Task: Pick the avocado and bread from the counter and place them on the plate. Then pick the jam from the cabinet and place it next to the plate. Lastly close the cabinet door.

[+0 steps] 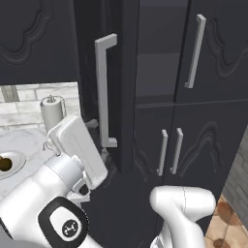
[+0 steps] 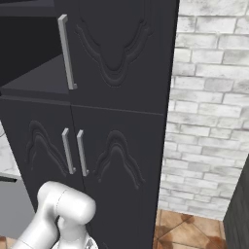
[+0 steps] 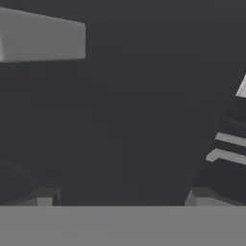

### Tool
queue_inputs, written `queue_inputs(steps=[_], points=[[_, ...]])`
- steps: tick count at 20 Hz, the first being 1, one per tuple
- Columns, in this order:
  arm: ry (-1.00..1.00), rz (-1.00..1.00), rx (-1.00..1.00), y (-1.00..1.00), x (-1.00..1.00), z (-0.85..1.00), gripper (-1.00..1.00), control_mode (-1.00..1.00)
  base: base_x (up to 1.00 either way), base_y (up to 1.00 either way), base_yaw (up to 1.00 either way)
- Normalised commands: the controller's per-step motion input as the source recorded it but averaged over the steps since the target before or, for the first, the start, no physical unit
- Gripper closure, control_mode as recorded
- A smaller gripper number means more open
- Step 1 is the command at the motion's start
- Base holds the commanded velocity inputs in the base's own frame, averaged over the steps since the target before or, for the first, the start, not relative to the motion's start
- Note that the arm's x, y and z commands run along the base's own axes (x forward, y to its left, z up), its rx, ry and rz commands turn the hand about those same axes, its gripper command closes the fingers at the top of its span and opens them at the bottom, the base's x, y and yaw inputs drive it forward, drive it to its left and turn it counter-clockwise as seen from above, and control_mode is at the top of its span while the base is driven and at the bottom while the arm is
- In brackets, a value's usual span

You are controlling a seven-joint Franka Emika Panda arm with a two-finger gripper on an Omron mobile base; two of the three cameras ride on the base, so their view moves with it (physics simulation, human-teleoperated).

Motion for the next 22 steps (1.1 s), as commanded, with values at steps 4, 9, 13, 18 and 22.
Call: queue_inputs(steps=[4,9,13,18,22], points=[[-0.05,0.0,0.14,-0.5,0.0,0.24,-1.0,-1.0,0.0,0.0,0.0],[-0.06,0.0,0.15,-0.55,0.0,0.31,-1.0,-1.0,0.0,0.0,0.0],[-0.06,0.02,0.15,-0.54,0.0,0.34,-1.0,-1.0,0.0,0.0,0.0],[-0.04,0.07,0.14,-0.54,0.0,0.36,-1.0,-1.0,0.0,0.0,0.0],[-0.03,0.1,0.15,-0.59,0.0,0.35,-1.0,-1.0,0.0,0.0,0.0]])
